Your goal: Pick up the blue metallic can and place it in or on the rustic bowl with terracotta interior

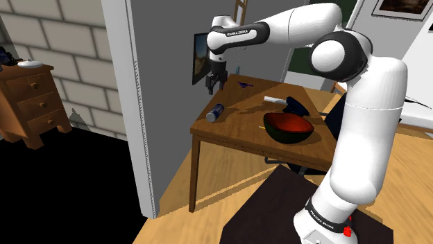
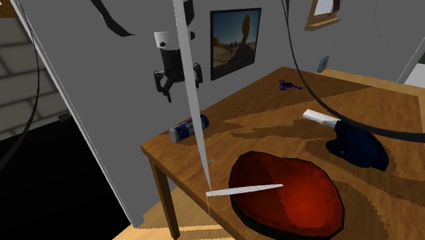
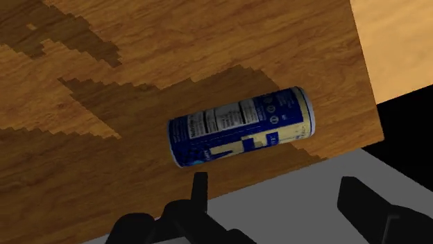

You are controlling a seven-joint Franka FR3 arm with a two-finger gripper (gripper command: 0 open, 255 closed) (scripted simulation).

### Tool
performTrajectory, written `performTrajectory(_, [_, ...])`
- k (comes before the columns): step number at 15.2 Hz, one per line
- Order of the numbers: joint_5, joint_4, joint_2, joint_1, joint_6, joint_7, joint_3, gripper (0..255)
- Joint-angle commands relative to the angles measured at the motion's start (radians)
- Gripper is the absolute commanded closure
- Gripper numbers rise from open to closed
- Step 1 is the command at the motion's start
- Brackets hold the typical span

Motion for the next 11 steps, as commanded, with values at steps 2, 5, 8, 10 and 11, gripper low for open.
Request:
performTrajectory(2, [0.018, -0.051, 0.031, 0.028, 0.07, 0.42, -0.048, 0])
performTrajectory(5, [0.046, -0.107, 0.063, 0.06, 0.144, 0.817, -0.099, 0])
performTrajectory(8, [0.066, -0.142, 0.083, 0.078, 0.193, 1.005, -0.127, 0])
performTrajectory(10, [0.069, -0.156, 0.093, 0.077, 0.216, 1.003, -0.126, 0])
performTrajectory(11, [0.07, -0.163, 0.098, 0.077, 0.228, 1.003, -0.126, 0])
